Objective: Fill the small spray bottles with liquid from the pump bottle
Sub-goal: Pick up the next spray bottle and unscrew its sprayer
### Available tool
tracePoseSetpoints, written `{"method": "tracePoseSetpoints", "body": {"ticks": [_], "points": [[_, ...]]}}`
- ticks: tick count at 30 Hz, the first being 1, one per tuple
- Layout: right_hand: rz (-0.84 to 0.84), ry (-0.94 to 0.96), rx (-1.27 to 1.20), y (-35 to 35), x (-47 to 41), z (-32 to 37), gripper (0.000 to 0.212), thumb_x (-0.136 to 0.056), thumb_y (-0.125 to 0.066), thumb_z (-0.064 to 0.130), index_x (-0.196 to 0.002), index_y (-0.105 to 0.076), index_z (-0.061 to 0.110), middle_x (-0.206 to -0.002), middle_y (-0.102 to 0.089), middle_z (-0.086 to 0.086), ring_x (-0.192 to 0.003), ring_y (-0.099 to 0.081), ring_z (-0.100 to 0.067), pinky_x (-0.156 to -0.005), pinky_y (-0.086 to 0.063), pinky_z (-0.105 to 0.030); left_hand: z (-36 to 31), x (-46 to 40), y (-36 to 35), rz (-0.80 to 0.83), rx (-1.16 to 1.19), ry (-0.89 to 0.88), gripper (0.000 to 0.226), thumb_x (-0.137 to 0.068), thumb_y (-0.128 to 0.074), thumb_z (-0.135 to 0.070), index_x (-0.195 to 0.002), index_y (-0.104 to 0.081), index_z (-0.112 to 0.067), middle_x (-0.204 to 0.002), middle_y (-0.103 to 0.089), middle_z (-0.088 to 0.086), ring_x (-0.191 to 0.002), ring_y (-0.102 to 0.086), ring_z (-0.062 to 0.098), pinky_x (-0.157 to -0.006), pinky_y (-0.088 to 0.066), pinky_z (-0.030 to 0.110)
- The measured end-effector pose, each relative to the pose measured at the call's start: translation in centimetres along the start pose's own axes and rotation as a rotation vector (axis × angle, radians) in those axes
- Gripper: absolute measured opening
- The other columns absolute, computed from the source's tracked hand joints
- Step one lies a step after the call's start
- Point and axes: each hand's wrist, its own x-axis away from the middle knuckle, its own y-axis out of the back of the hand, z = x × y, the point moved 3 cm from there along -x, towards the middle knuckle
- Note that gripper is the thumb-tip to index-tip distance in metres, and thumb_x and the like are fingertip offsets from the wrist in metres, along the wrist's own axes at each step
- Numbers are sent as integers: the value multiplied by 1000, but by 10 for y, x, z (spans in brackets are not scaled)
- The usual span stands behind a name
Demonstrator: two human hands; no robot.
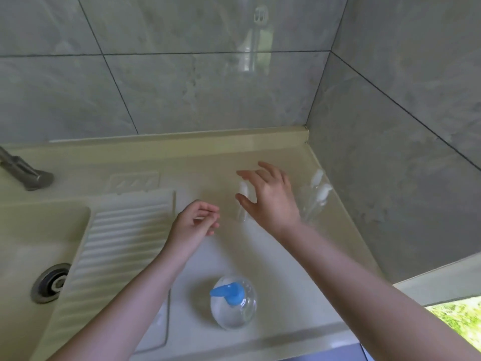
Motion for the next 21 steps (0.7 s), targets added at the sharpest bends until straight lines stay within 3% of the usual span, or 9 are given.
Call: {"method": "tracePoseSetpoints", "body": {"ticks": [4,7,9,13,15,18,21], "points": [[26,47,112,-10,-5,0,39,-78,-79,33,-115,-69,25,-94,-75,0,-122,-57,-28,-103,-40,-46,12,2,2,9,-16,27,19,-95,-58,-3,-94,-67,-20,-99,-71,11,-75,-70,12,-73,-56,32],[-2,75,75,-10,-6,4,34,-78,-80,32,-110,-71,24,-88,-75,2,-118,-58,-27,-102,-37,-46,18,4,1,8,-38,16,14,-90,-67,-15,-100,-68,-25,-102,-73,3,-90,-71,19,-88,-55,42],[-30,123,61,-2,-5,14,34,-79,-78,35,-110,-71,23,-87,-74,3,-118,-58,-26,-103,-36,-47,19,6,-1,1,-109,-25,30,-83,-72,-24,-112,-66,-31,-115,-69,-9,-104,-66,14,-99,-51,40],[-52,165,12,31,3,45,36,-86,-68,40,-119,-67,26,-94,-72,8,-119,-57,-21,-108,-33,-49,2,14,-3,-46,-210,-154,66,-85,-76,-22,-143,-45,-31,-143,-48,-17,-127,-48,2,-108,-36,24],[-27,102,-176,48,11,59,35,-88,-69,36,-122,-66,29,-101,-71,13,-115,-57,-15,-105,-36,-48,-12,23,-1,-43,-225,-235,67,-84,-77,-25,-143,-45,-30,-140,-50,-21,-127,-45,-5,-107,-32,16],[5,-81,-561,71,22,72,36,-88,-73,27,-123,-66,31,-107,-69,20,-109,-60,0,-98,-46,-34,-34,40,7,-54,-249,-380,38,-86,-75,-21,-119,-58,-28,-111,-61,-22,-110,-55,-7,-90,-35,3],[-4,-225,-774,82,33,79,46,-82,-79,34,-125,-61,32,-110,-67,18,-104,-63,0,-90,-49,-21,-49,60,10,-63,-294,-505,28,-86,-73,-25,-109,-57,-24,-102,-62,-13,-104,-59,2,-87,-40,9]]}}
